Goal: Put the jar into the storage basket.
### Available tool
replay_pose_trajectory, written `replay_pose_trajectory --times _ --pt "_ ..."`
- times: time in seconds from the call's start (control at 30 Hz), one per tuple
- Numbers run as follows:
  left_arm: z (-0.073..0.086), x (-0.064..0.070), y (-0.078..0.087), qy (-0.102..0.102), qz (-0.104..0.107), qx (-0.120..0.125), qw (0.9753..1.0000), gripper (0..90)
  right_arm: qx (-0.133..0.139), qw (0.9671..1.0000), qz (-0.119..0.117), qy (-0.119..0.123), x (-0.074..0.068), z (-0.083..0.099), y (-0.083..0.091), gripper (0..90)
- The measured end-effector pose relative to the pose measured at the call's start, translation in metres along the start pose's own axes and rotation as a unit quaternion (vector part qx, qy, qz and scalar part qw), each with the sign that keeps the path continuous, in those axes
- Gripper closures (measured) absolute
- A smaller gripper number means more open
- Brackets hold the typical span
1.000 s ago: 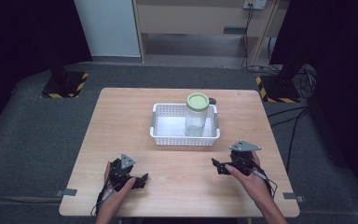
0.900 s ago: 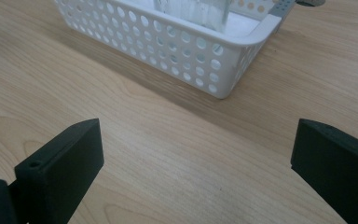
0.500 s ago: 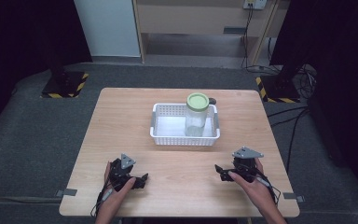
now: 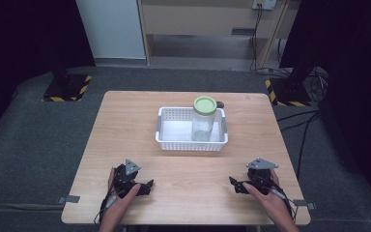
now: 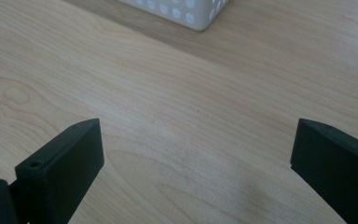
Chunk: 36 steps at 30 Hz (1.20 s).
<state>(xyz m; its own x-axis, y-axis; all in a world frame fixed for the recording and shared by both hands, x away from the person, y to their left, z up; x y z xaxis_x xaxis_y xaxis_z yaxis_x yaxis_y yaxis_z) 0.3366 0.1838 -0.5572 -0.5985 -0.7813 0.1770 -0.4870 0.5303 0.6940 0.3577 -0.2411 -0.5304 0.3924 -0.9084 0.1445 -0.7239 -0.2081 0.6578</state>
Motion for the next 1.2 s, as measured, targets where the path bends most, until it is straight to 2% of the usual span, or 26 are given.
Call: replay_pose_trajectory --times 0.13,0.33,0.47,0.87,1.2 --pt "0.000 0.000 0.000 0.000 0.000 0.000 1.0000 0.0 -0.008 1.0000 0.001 0.002 -0.001 0.006 -0.001 2.5" --pt "0.000 0.000 0.000 0.000 0.000 0.000 1.0000 0.0 -0.014 0.9999 -0.004 -0.008 -0.006 0.013 -0.004 2.6" --pt "0.000 0.000 0.000 0.000 0.000 0.000 1.0000 0.0 -0.018 0.9998 -0.007 -0.004 -0.011 0.017 -0.006 2.6" --pt "0.000 0.000 0.000 0.000 0.000 0.000 1.0000 0.0 -0.021 0.9997 0.006 0.008 -0.019 0.020 -0.015 2.3" --pt "0.000 0.000 0.000 0.000 0.000 0.000 1.0000 0.0 -0.022 0.9997 0.004 0.010 -0.019 0.020 -0.016 0.9"
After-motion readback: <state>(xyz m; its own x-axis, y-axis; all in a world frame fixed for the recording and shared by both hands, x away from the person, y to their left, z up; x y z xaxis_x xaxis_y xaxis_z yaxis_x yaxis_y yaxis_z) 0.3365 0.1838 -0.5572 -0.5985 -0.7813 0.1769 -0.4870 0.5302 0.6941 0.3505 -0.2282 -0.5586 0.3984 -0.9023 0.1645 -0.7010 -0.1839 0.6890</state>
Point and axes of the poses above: each handheld gripper's, and its own axes: y roughly backward along the jaws, z roughly out of its underside, x roughly to its right, the point moved 2 cm from there along -y, roughly forward along the jaws, and after that the axes turned 14 degrees about z, right-handed, at the moved point
